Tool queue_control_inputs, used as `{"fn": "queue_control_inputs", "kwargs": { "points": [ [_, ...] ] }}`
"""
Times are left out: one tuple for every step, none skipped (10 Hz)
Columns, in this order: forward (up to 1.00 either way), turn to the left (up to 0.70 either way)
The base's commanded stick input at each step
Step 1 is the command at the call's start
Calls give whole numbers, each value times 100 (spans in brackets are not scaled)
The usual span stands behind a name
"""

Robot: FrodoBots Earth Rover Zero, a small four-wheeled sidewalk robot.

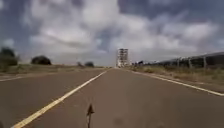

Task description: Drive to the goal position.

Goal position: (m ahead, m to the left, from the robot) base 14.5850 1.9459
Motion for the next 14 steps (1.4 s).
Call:
{"fn": "queue_control_inputs", "kwargs": {
  "points": [
    [100,0],
    [100,0],
    [100,0],
    [100,0],
    [100,0],
    [100,0],
    [100,0],
    [100,0],
    [100,0],
    [100,0],
    [100,0],
    [100,0],
    [100,0],
    [100,0]
  ]
}}
